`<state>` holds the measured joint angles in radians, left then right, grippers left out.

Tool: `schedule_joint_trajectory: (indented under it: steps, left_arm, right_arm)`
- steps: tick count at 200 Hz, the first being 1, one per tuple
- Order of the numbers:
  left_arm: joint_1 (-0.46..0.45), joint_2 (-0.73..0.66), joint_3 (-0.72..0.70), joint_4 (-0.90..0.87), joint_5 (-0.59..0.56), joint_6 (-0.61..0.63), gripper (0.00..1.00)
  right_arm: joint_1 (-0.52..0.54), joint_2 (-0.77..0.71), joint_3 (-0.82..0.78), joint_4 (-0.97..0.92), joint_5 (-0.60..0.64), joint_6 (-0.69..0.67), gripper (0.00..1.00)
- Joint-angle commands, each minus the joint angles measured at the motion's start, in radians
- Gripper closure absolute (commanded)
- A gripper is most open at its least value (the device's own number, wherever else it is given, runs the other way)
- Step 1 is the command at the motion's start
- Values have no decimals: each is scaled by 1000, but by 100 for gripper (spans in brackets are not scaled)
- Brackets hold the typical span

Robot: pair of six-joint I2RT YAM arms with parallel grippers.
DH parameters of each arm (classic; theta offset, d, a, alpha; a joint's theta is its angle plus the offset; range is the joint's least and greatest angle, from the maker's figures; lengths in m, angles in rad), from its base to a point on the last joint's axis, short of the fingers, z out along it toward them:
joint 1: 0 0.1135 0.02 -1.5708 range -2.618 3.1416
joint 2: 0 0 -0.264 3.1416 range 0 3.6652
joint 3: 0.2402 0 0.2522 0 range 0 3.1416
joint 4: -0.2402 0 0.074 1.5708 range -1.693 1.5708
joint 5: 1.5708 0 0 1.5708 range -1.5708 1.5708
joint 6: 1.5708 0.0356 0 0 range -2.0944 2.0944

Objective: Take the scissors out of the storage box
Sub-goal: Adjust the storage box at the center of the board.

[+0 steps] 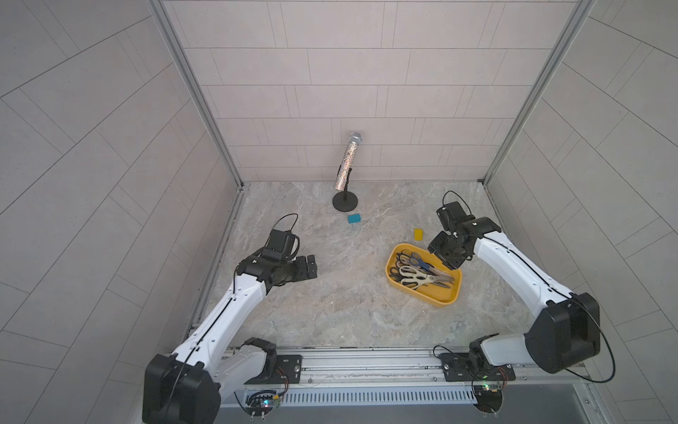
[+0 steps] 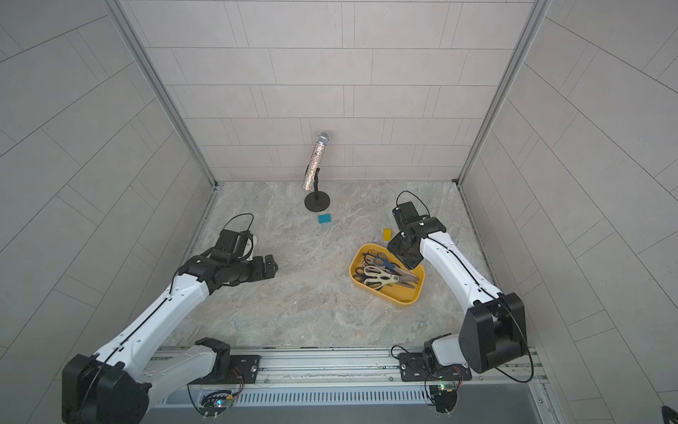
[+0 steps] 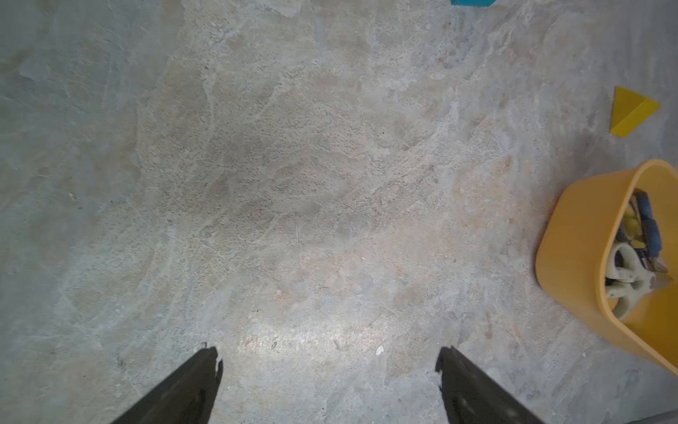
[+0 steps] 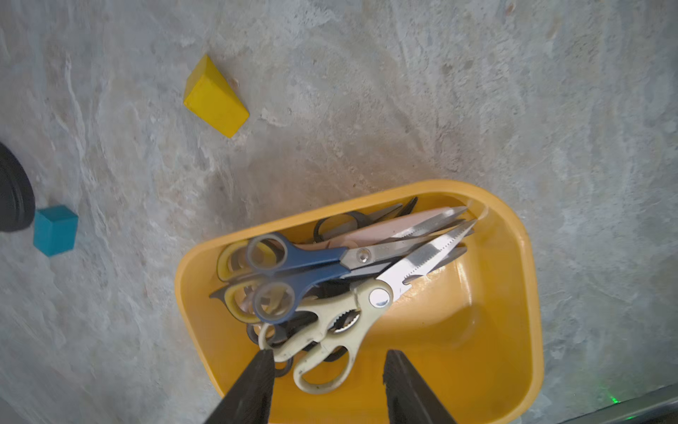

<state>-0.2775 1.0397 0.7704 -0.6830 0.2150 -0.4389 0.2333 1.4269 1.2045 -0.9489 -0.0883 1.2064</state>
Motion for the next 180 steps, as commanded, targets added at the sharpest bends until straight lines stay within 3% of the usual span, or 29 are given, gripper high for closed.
schedule_joint_trajectory:
  steps: [1,22,60,137,155,180]
  left_arm:
    - [-5,-37,-76,42,45,-49,0]
    - [-5,-46,-83,54,50,-45,0]
    - [-5,-38,-79,86,16,-26,0]
    - [-4,-26,-86,69,14,-32,0]
    - [-5,-19,-84,69,14,-29,0]
    - [-4,-12,-84,66,14,-31,0]
  right_arm:
    - [-23,61,30,-3,12,203,47]
    - [-54,125,-10,63,-98,346,47]
    - [-52,142,-55,125,-15,499,47]
    - [-87,308,2,213,-34,447,50]
    - [-93,328,15,216,-36,402,57]
    - [-94,347,78,181,-18,291,79]
